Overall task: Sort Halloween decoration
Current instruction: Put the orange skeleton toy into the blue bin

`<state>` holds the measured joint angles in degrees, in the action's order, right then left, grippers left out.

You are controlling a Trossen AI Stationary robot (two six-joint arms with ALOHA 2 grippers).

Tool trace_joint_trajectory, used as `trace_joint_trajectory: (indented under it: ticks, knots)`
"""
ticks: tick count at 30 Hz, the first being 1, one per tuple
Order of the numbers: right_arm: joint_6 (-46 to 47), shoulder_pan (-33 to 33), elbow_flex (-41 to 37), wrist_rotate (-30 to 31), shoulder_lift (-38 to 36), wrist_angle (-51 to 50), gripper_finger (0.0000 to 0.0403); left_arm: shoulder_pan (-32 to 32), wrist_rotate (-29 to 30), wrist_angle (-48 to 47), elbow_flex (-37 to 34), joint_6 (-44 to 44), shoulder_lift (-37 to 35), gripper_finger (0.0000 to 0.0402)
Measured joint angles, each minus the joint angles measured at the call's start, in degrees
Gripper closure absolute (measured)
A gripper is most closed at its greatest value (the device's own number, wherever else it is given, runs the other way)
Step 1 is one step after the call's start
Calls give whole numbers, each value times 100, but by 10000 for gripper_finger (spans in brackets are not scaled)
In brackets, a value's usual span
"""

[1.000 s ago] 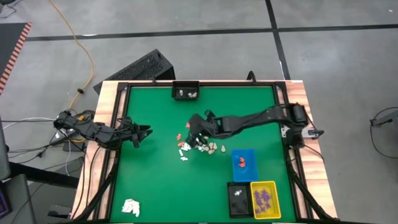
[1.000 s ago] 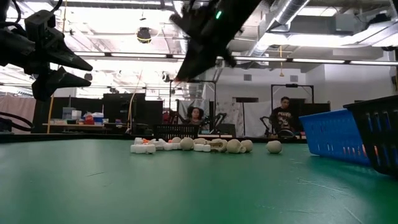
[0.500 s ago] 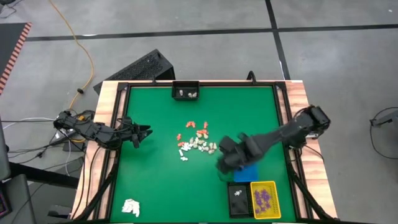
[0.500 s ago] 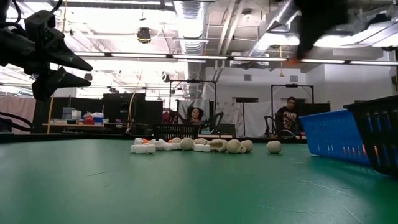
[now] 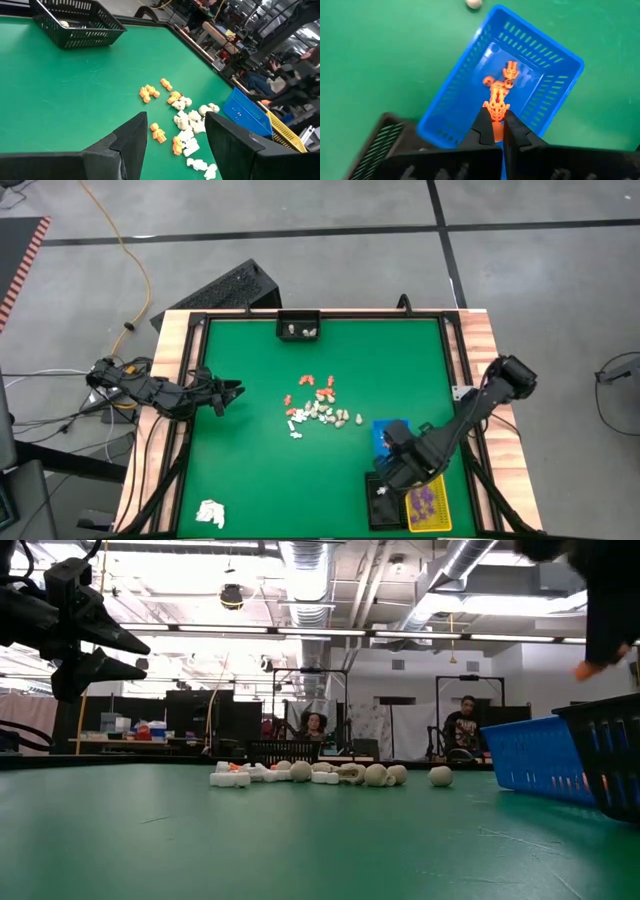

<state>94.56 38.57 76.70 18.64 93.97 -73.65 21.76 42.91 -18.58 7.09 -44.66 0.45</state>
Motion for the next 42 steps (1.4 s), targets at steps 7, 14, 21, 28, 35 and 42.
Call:
trace_joint_trajectory:
  ticks: [7,14,21,28,35,42]
  knots:
    - [-817,-414,-439,-252,1,249,398,2,-2,1,0,-1,0,213]
    - [-1791,-865,-1273,-785,-560,1363,398,1,-1,1,0,41,0,213]
    - [-1729,-921,-2095,-812,-1339,1905,397,2,-2,1,0,36,0,213]
    - [-1908,-907,-2794,-821,-1604,2840,377,2,11,1,0,33,0,213]
    - [-2154,-914,-2834,-827,-1604,2912,308,0,24,0,0,-10,0,213]
    - [-2173,-914,-2832,-960,-1638,2924,248,0,23,1,0,-14,0,213]
